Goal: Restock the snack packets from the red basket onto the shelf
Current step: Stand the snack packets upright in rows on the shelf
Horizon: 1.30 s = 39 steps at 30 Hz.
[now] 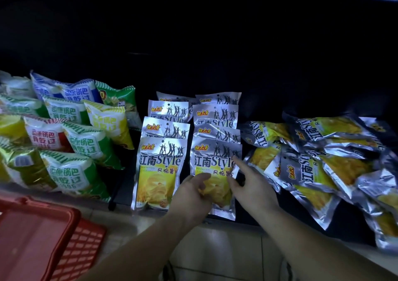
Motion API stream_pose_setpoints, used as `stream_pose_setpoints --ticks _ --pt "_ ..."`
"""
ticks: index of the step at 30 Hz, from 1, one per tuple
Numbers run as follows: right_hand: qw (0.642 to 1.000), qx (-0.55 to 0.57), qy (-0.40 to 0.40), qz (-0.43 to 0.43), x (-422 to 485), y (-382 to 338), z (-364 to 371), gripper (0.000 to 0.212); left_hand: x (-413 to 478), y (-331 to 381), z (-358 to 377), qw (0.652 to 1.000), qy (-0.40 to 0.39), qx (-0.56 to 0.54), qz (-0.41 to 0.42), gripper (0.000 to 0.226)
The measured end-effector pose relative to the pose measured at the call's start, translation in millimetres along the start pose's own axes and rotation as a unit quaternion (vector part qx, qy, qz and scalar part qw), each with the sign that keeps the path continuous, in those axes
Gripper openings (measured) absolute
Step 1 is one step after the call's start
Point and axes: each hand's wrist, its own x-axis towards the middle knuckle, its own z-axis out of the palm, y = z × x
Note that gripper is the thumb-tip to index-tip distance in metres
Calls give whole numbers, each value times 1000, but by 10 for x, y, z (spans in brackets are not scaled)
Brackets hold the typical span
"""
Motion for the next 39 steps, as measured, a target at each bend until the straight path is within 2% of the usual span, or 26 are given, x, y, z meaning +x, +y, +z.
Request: stream_pose_setpoints --ticks 3,6,9,11,14,18,23,26,27,29,32,34,39 --pt "1000 18 0 8 -19 -5 -183 50 -50 91 -9 1000 -10 -23 -8 51" --pt "998 -16 -53 4 -65 -109 -484 45 -89 232 -36 998 -37 -42 -6 54" --pt "973 -150 -170 29 -79 -346 -886 38 -78 502 -119 997 -53 -51 -4 58" --pt "946 -242 -214 33 -67 -505 -1128 31 -122 709 -207 996 -70 -47 9 59" --pt "941 -264 -211 22 -106 -587 -1433 31 -225 964 -322 995 -93 -37 19 65" --pt "956 -224 -189 27 -113 -373 -1696 51 -244 1149 -263 994 -103 2 32 69" --pt "954 -212 -206 43 -99 249 -1925 53 -47 1445 193 992 -120 -21 38 38" --pt "946 -233 -215 72 -163 661 -2055 57 172 1615 541 985 -171 -29 13 75" --pt "944 -241 -209 82 -189 789 -2091 59 244 1662 651 982 -186 -25 10 81" --pt "951 -239 -172 89 -193 1007 -2143 58 394 1759 834 982 -187 0 7 86" --pt "978 -172 -70 91 -110 1201 -2189 53 610 1944 1002 986 -124 109 -7 88" --pt "982 -155 -11 109 -34 1284 -2132 55 806 1995 1116 987 -96 130 -21 93" --pt "984 -40 -28 170 168 1601 -1731 75 1177 1882 1298 982 -128 127 -56 128"
